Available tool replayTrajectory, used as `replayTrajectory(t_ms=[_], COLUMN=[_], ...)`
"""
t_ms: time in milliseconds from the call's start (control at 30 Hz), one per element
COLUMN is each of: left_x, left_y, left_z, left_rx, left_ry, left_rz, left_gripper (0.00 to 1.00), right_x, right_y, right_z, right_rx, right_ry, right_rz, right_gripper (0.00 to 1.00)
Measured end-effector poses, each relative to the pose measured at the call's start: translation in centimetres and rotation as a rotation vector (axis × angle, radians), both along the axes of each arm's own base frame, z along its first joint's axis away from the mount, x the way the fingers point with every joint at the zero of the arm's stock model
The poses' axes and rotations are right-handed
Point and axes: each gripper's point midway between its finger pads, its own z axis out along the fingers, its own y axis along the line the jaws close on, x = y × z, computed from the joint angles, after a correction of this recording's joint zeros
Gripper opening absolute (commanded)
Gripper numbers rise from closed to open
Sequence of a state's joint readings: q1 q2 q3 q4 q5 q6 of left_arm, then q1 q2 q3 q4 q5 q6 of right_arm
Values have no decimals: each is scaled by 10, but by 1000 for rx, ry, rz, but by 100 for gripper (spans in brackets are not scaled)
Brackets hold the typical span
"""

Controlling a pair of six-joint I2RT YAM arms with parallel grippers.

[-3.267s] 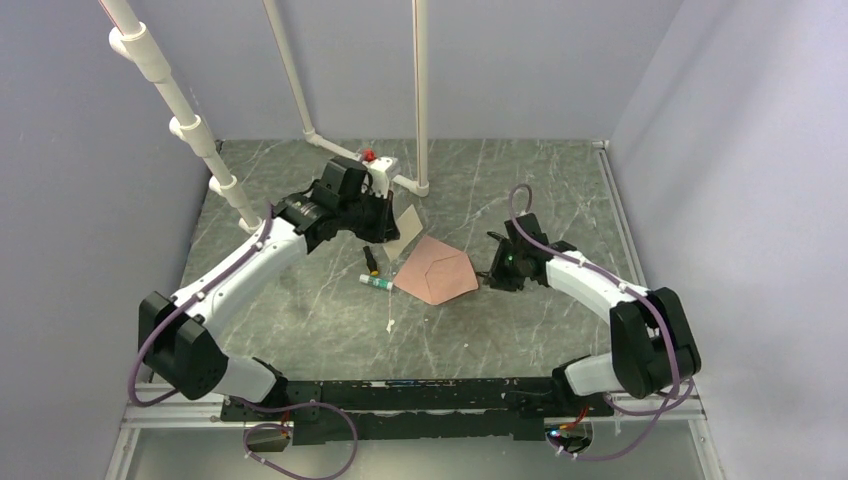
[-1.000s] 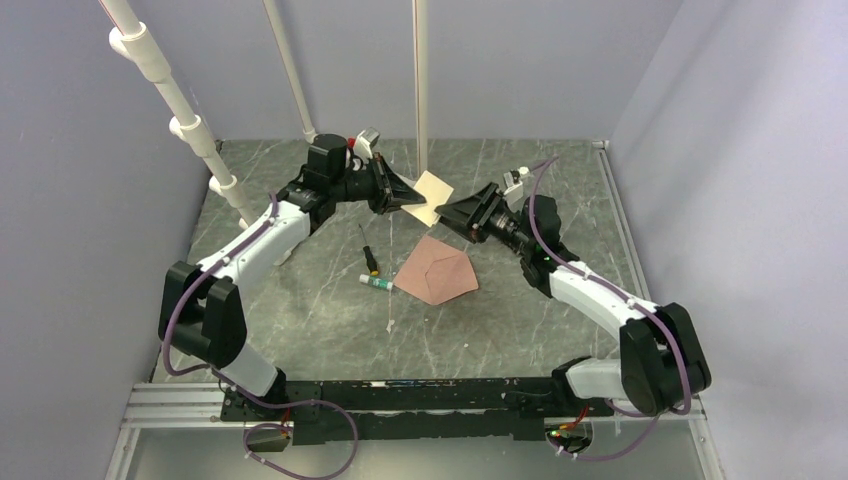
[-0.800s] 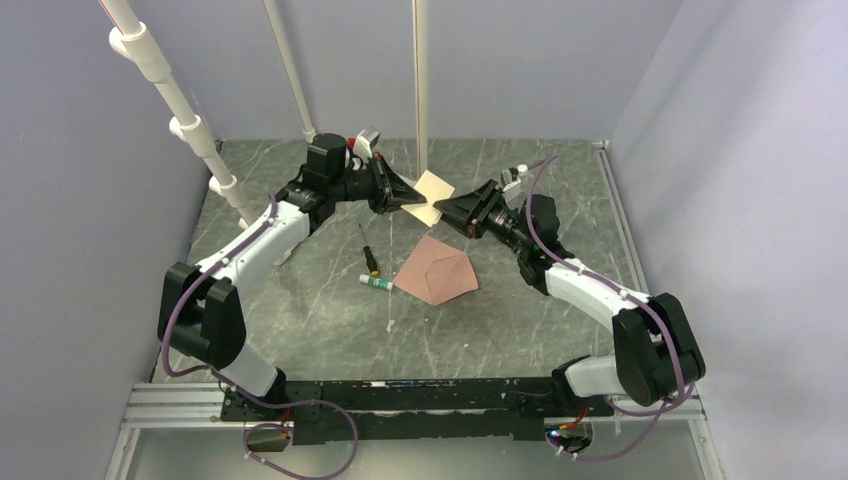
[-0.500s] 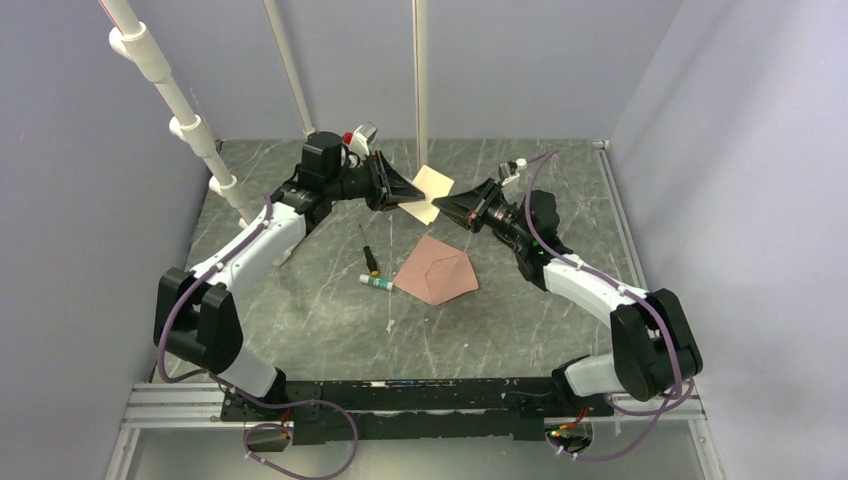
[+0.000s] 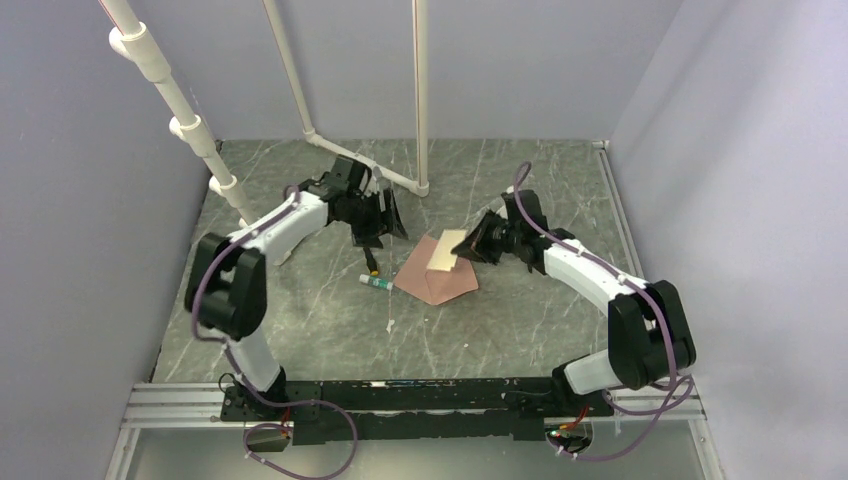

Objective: Place the letter into the envelope and seal it

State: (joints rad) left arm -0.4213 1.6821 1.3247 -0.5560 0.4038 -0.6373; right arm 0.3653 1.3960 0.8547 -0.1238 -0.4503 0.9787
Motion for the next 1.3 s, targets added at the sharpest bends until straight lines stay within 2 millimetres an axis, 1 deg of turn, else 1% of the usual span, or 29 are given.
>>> replayTrajectory(t_ms=[67, 133, 167, 200, 267, 433, 567, 667, 767, 867, 933, 1000, 1167, 1300], left_x=[-1, -3, -4, -5, -7, -4, -10, -19, -32, -42, -47, -51, -53, -55], left_y=[2, 2, 2, 2, 1, -8, -14, -17, -20, -27, -29, -29, -30, -31], left_z=[-34, -58, -68, -73, -83, -94, -100, -108, -118, -119, -120, -121, -122, -123], left_rx=[51, 82, 93, 99, 114, 122, 111, 105, 103, 70, 58, 54, 55, 47], left_ry=[75, 128, 149, 161, 193, 223, 267, 311, 361, 394, 409, 419, 425, 435], left_rz=[-10, -20, -25, -27, -35, -46, -41, -35, -41, -58, -68, -77, -81, -90], left_gripper=[77, 76, 75, 74, 71, 64, 60, 57, 50, 42, 39, 37, 36, 36], right_x=[-12, -26, -34, -40, -47, -43, -40, -38, -35, -33, -32, -33, -38, -42], right_y=[-6, -12, -15, -18, -22, -33, -47, -54, -54, -51, -49, -48, -50, -49], right_z=[-27, -49, -58, -66, -77, -92, -101, -105, -105, -102, -102, -105, -122, -129], right_rx=[-57, -97, -115, -129, -151, -193, -222, -232, -229, -213, -204, -197, -196, -192], right_ry=[75, 133, 162, 186, 220, 241, 239, 237, 216, 187, 181, 194, 256, 277], right_rz=[18, 34, 41, 47, 52, 30, 3, -2, 14, 42, 57, 67, 78, 97], right_gripper=[0, 0, 0, 0, 0, 0, 0, 0, 0, 0, 0, 0, 0, 0])
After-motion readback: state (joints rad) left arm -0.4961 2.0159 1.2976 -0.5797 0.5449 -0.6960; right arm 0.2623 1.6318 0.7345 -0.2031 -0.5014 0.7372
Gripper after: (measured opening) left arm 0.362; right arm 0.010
